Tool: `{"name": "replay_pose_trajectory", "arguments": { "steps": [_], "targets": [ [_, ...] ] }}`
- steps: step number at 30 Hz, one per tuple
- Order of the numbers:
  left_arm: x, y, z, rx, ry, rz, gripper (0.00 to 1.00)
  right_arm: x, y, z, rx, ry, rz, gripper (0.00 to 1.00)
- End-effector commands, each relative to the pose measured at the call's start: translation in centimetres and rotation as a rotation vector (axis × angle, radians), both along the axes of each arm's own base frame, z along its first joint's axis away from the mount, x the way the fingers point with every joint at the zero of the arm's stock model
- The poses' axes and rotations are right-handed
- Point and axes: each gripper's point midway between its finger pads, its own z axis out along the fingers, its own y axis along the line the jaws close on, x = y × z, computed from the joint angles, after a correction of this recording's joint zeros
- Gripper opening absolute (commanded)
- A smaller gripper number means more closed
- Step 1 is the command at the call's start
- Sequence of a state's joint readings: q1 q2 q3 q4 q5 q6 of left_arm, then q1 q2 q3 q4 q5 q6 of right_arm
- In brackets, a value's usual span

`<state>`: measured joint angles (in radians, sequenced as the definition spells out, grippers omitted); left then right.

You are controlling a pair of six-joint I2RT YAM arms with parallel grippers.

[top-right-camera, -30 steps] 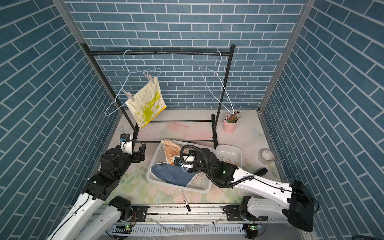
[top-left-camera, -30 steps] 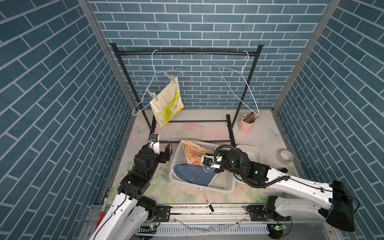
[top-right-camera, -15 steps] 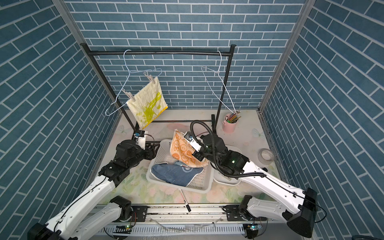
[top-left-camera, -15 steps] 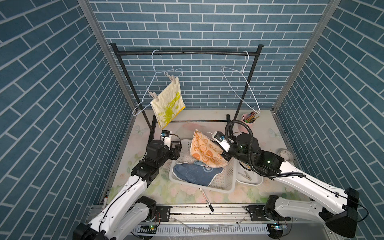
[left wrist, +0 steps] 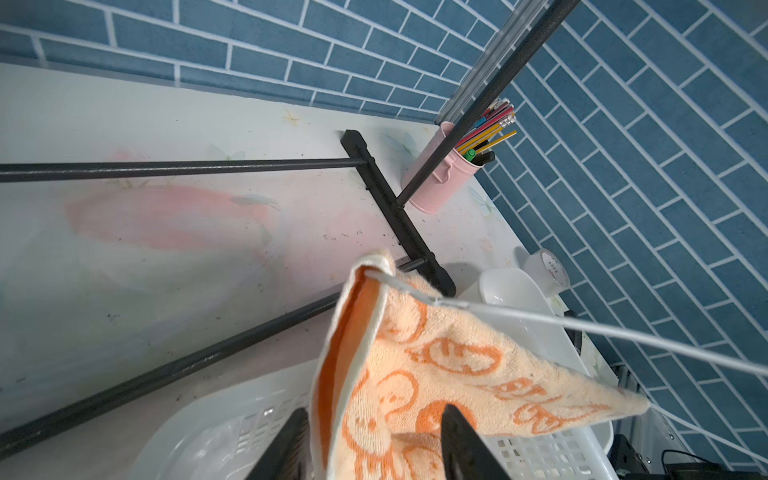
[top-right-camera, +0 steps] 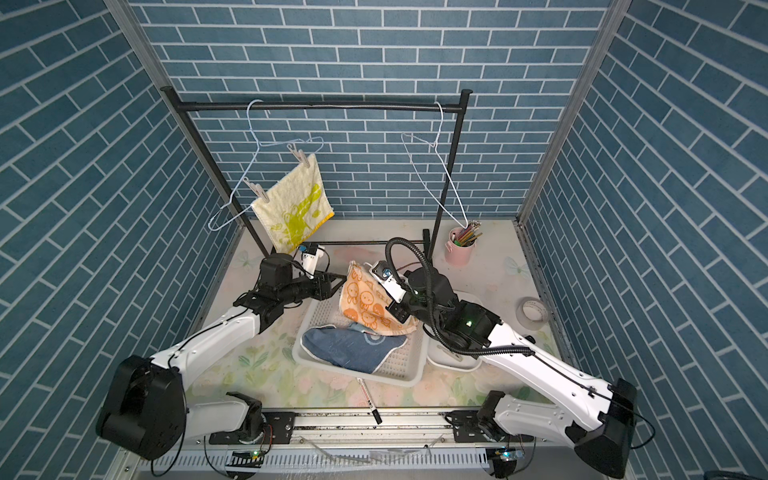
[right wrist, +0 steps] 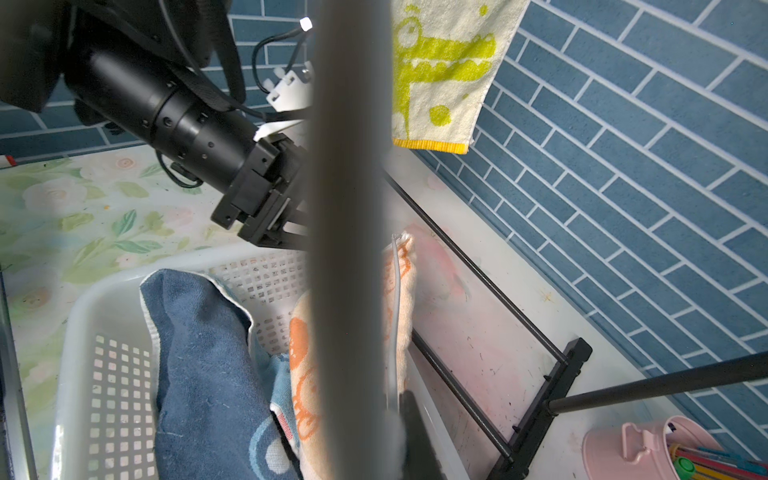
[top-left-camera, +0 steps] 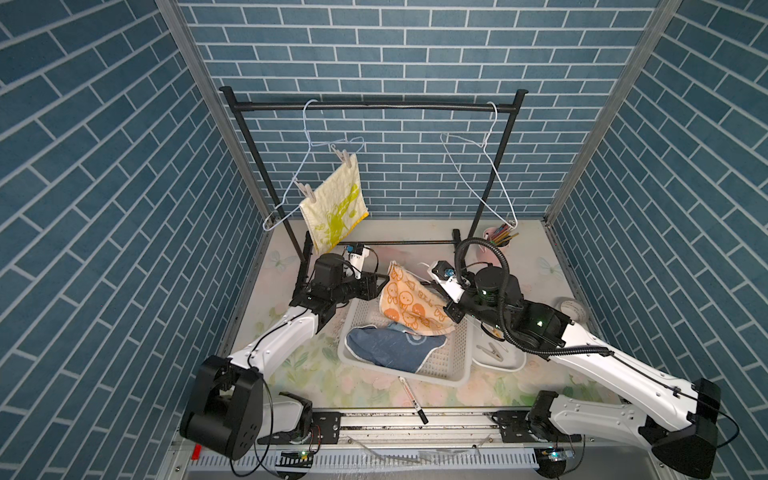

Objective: Remove the clothespins securing towels to the hanger
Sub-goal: Remove the towel from the hanger.

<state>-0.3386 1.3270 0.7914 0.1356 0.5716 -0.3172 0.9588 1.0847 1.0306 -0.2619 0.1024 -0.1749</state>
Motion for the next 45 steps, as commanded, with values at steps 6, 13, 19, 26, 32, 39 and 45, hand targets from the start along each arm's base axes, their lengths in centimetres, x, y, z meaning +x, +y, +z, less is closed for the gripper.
{"name": "replay_pose_trajectory", "arguments": {
  "steps": [6, 13, 19, 26, 32, 39, 45],
  "targets": [
    [0.9, -1.3, 0.2, 0.026, -0.045, -0.084, 0.5, -0.1, -0.2, 1.0, 0.063, 0.018, -0.016, 0.0],
    [1.3, -1.6, -1.0, 0.058, -0.023, -0.096, 0.47, -0.2, 0.0, 1.2, 0.075, 0.025, -0.009, 0.0],
    [1.5, -2.1, -1.5, 0.062, -0.008, -0.111, 0.37, -0.2, 0.1, 1.5, 0.1, 0.03, -0.011, 0.0],
    [1.3, -2.6, -1.8, 0.073, 0.0, -0.13, 0.14, -0.1, 0.0, 1.5, 0.1, 0.029, -0.019, 0.0],
    [0.6, -2.4, -0.5, 0.104, -0.047, -0.142, 0.0, 0.4, -0.7, 0.8, 0.058, 0.032, -0.059, 0.0],
    [-2.2, -2.4, 5.2, 0.073, -0.221, -0.192, 0.0, 1.3, -1.9, 0.2, 0.001, 0.029, -0.139, 0.0],
    [-5.1, -1.8, 12.3, 0.001, -0.43, -0.213, 0.0, 1.8, -2.6, -0.2, -0.03, 0.028, -0.189, 0.0]
  ]
}}
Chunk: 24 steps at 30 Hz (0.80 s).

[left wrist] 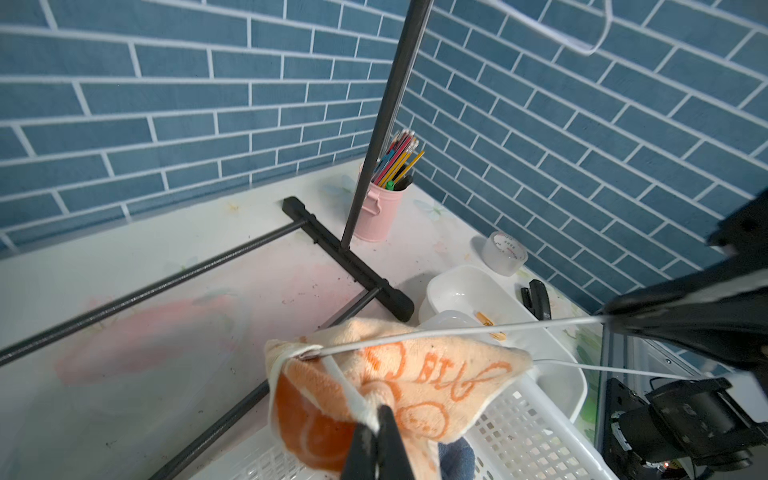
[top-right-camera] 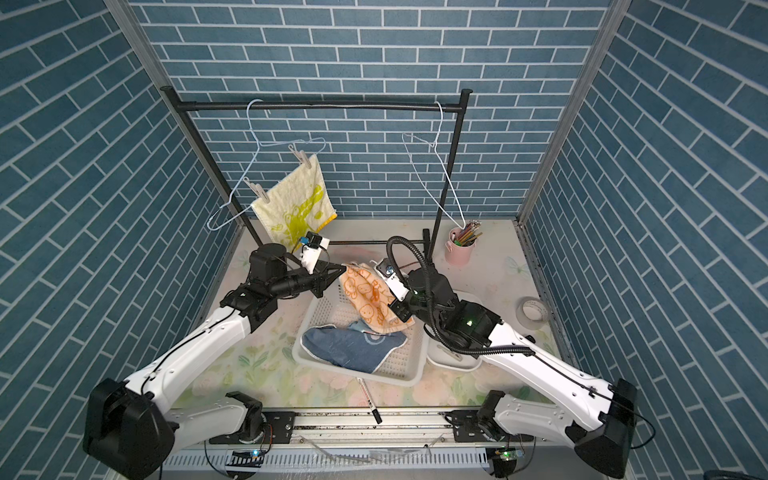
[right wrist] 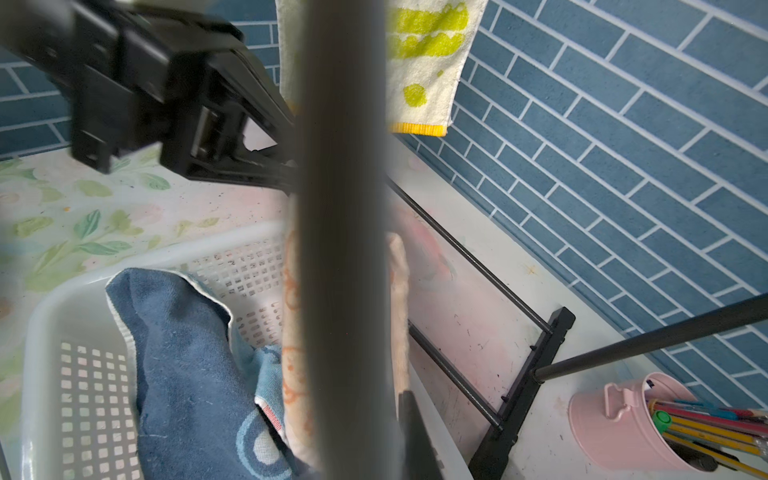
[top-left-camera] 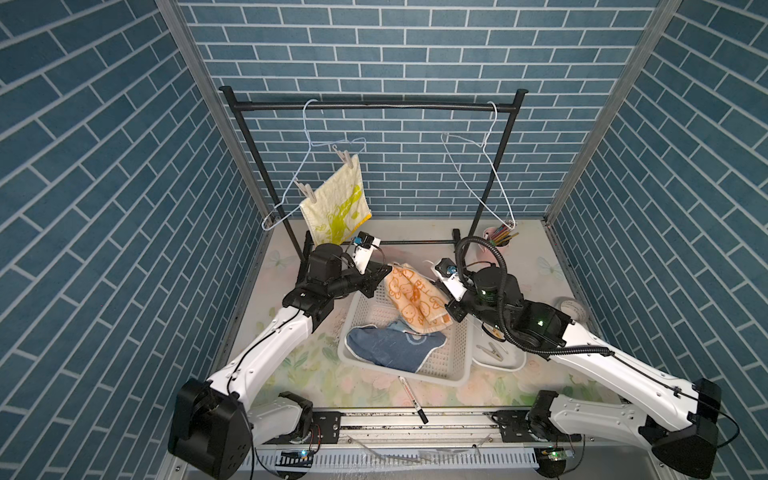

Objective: Remove the clothespins securing towels to the hanger
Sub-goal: Remove the towel from the hanger.

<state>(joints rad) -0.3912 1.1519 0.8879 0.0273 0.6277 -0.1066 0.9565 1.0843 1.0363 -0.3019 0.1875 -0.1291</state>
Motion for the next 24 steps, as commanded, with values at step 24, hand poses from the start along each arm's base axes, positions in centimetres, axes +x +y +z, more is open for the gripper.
{"name": "replay_pose_trajectory", "arguments": {
  "steps": [24],
  "targets": [
    [-9.8, 2.6, 30.2, -0.301, -0.788, -0.096, 0.0, 2.0, -4.3, -0.3, -0.051, -0.001, -0.24, 0.0]
  ]
}}
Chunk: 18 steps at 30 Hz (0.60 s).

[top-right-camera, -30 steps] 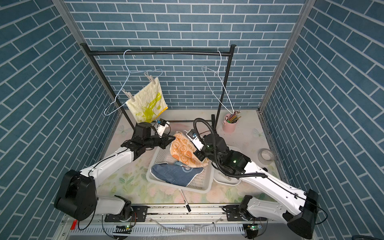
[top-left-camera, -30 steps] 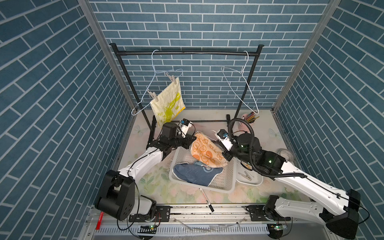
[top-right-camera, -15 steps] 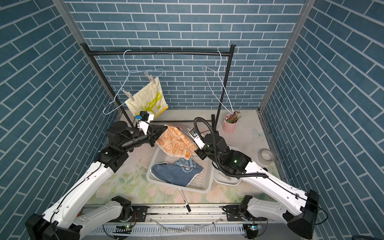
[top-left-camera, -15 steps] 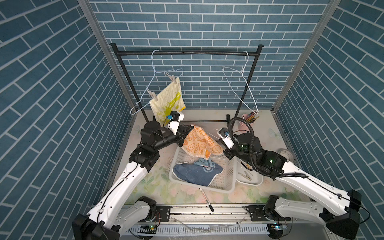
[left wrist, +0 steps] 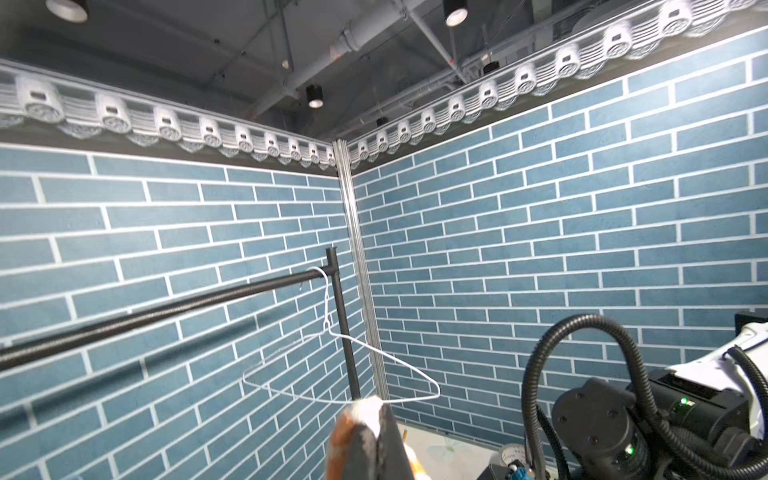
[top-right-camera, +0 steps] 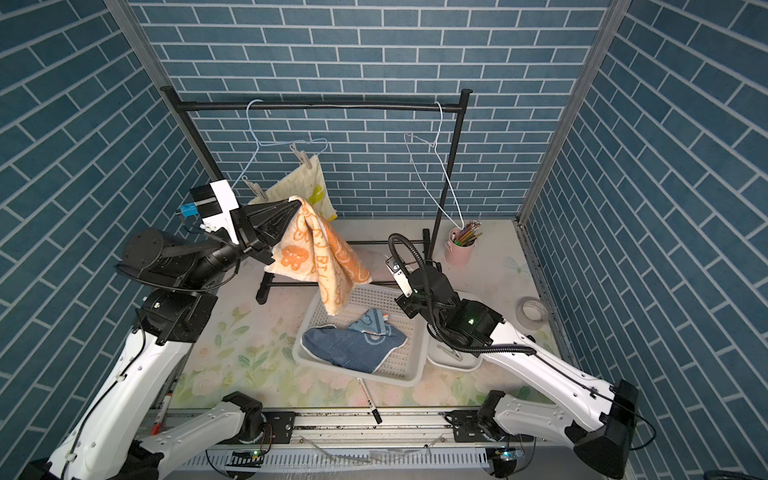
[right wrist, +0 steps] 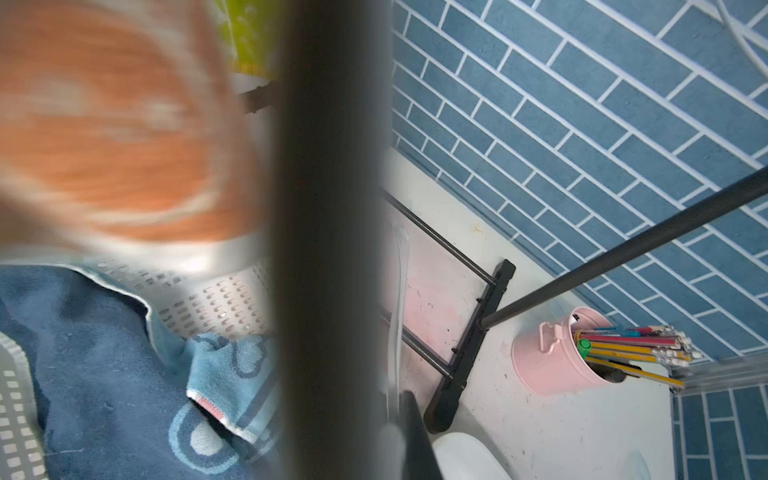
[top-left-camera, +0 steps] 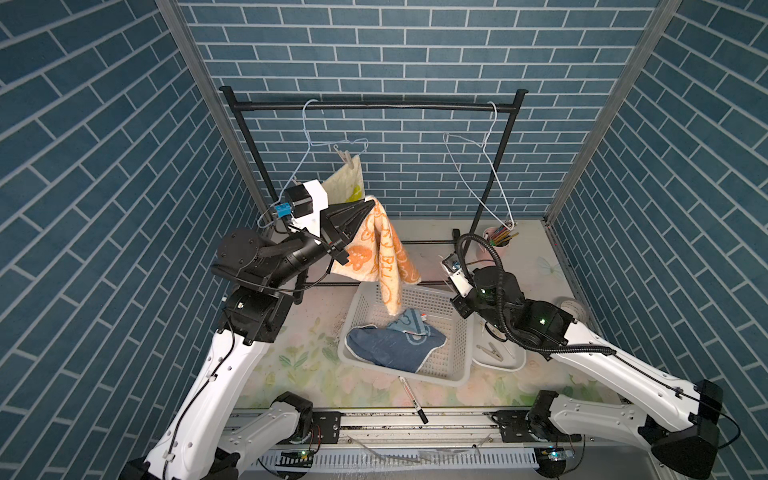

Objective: Remove the clothespins securing towels to the hanger
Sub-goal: Remove the towel from the hanger, then place the towel in the basket.

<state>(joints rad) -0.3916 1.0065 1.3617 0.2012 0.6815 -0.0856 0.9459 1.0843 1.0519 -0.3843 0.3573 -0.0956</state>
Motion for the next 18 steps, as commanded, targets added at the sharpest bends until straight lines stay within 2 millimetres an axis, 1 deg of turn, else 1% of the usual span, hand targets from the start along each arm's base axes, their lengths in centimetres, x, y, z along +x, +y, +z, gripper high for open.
{"name": "replay_pose_trajectory", "arguments": {
  "steps": [1, 5, 9, 11, 15, 18],
  "targets": [
    [-0.9, -0.6, 0.4, 0.005, -0.042, -0.056, 0.0, 0.3, -1.4, 0.5, 0.025, -0.006, -0.071, 0.0],
    [-1.5, -1.7, -1.8, 0.044, -0.034, -0.14, 0.0, 0.4, -2.3, 1.2, 0.03, -0.03, -0.103, 0.0],
    [-1.4, -3.1, -5.2, 0.101, 0.016, -0.173, 0.0, 0.2, -3.0, 2.2, 0.046, -0.051, -0.116, 0.0],
    [-1.7, -4.1, -6.9, 0.133, 0.041, -0.201, 0.0, 0.1, -3.2, 2.7, 0.057, -0.062, -0.12, 0.0],
    [-2.8, -6.7, -10.7, 0.209, 0.081, -0.268, 0.0, 0.1, -3.9, 3.5, 0.069, -0.088, -0.142, 0.0],
    [-3.5, -8.7, -13.5, 0.252, 0.118, -0.314, 0.0, 0.1, -4.3, 3.8, 0.065, -0.101, -0.152, 0.0]
  ]
}}
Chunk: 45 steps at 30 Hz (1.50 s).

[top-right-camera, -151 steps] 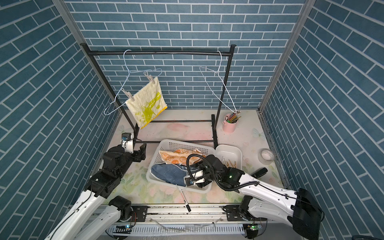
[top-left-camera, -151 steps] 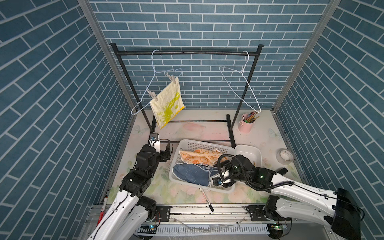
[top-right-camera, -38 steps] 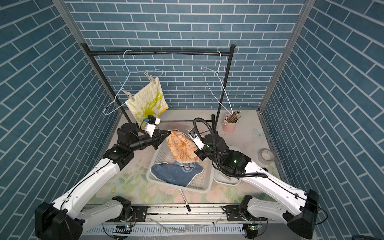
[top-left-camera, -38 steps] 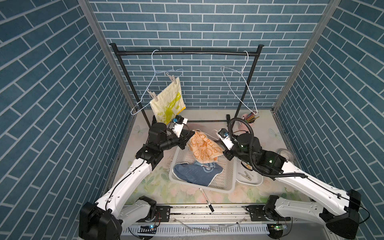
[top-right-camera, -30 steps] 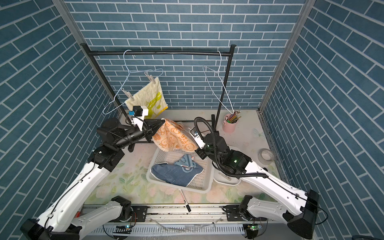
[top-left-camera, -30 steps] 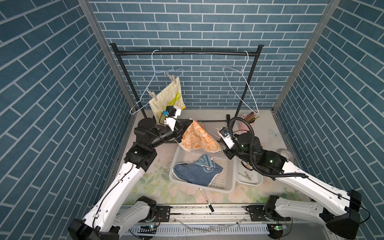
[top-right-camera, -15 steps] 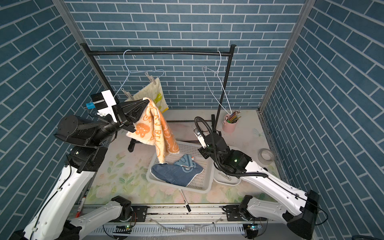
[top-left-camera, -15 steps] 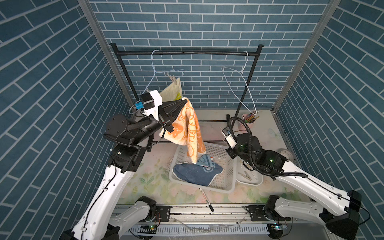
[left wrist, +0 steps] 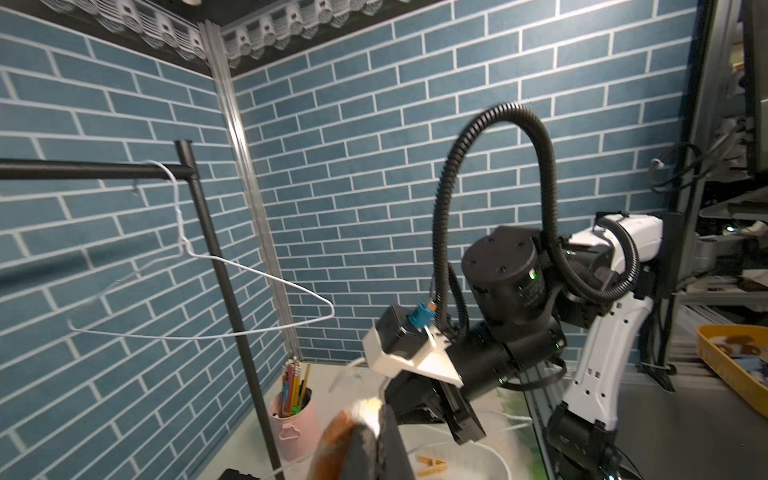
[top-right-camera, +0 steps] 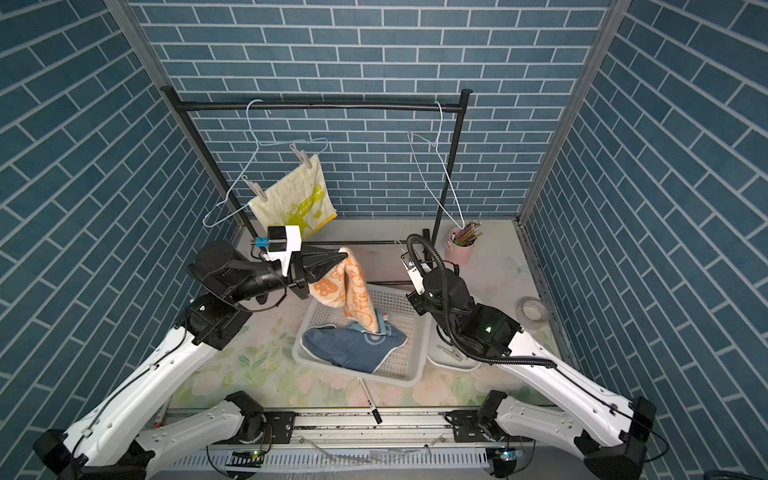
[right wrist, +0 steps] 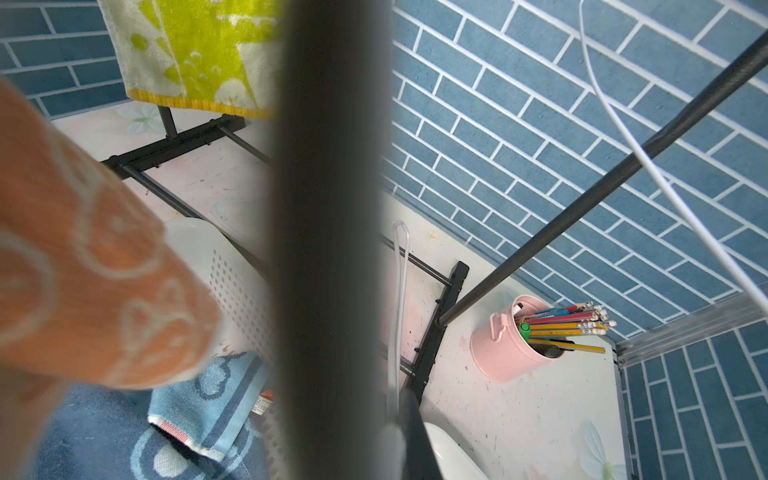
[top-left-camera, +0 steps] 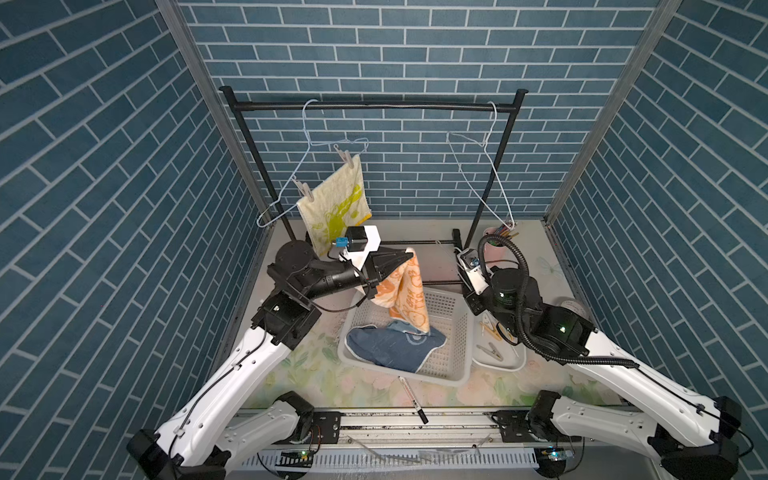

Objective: Remove the clothespins securing towels to the hanger
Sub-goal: Place the towel in the basket.

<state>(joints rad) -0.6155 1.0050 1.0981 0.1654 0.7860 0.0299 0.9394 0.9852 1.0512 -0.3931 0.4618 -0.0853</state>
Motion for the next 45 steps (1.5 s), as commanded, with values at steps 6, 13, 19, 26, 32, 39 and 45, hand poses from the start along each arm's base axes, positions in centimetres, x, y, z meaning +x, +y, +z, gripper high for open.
{"name": "replay_pose_trajectory", "arguments": {
  "steps": [6, 13, 19, 26, 32, 39, 45],
  "targets": [
    [0.5, -2.3, -6.2, 0.079, 0.09, 0.035, 0.0, 0.3, -1.5, 0.5, 0.005, -0.022, -0.066, 0.0],
    [5.7, 0.1, -16.2, 0.26, 0.274, 0.366, 0.0, 0.2, -1.5, 0.3, -0.001, -0.018, -0.064, 0.0],
    [9.8, 4.0, -22.4, 0.401, 0.469, 0.646, 0.0, 0.3, -1.1, -0.1, -0.003, -0.007, -0.059, 0.0],
    [11.3, 8.0, -25.5, 0.413, 0.591, 0.833, 0.35, 0.1, -1.0, 0.2, 0.007, 0.003, -0.042, 0.0],
    [11.0, 10.6, -21.1, 0.386, 0.466, 0.919, 0.58, -0.4, 0.1, 0.3, 0.056, 0.049, 0.009, 0.0],
    [9.2, 10.6, -15.1, 0.376, 0.254, 0.834, 0.64, -0.7, 2.1, 1.3, 0.128, 0.091, 0.079, 0.0],
    [5.7, 5.4, -12.6, 0.38, -0.02, 0.463, 0.67, -1.5, 5.0, 2.7, 0.22, 0.15, 0.193, 0.0]
  ]
}}
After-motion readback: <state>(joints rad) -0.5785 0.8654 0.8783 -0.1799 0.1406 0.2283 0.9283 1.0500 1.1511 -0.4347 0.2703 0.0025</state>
